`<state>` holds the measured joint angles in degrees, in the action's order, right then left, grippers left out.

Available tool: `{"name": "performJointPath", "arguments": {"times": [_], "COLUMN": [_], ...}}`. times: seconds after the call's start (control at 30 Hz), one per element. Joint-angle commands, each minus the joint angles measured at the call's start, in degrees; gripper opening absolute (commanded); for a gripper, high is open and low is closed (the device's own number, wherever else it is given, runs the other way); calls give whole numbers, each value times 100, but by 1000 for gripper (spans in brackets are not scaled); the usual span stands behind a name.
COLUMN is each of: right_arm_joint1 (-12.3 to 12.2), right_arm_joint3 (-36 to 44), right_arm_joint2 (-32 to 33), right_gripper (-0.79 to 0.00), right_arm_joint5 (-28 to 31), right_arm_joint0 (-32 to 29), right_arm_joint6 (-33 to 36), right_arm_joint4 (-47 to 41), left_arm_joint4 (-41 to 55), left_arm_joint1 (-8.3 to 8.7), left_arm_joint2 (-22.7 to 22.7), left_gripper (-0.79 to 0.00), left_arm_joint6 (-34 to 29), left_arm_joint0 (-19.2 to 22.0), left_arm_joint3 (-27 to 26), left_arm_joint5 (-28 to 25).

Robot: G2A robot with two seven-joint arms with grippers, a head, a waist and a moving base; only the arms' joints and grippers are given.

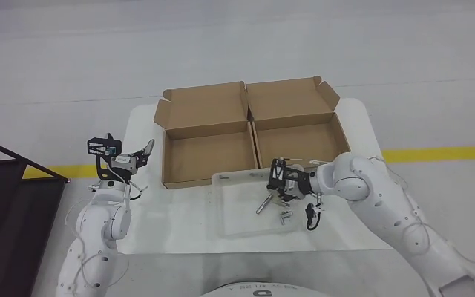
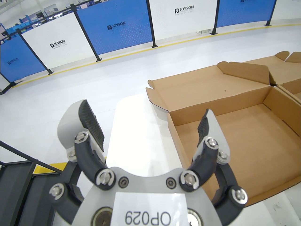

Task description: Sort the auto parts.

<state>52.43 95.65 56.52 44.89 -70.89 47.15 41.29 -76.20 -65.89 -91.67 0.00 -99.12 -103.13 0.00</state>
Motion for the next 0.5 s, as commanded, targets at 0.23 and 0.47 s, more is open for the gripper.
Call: {"name": "performJointPath", "arguments": {"times": [0.23,0.47], "right_arm_joint1": [-50,-34], "right_arm_joint3": [-1,-32], "right_arm_joint2": [-130,-325], "right_gripper": [-416,-440], "right_arm_joint5": [-104,-228], "right_arm_joint0": [-133,-69], "right_arm_joint6": [434,572], "right_arm_joint4": [114,223], "left_arm_joint4": [0,0], "left_arm_joint1": [0,0], "left_arm_joint2": [0,0], "left_gripper": [0,0], "left_arm_joint6": [0,0], "left_arm_joint0": [0,0], "left_arm_joint3": [0,0], "left_arm_joint5": [0,0]}}
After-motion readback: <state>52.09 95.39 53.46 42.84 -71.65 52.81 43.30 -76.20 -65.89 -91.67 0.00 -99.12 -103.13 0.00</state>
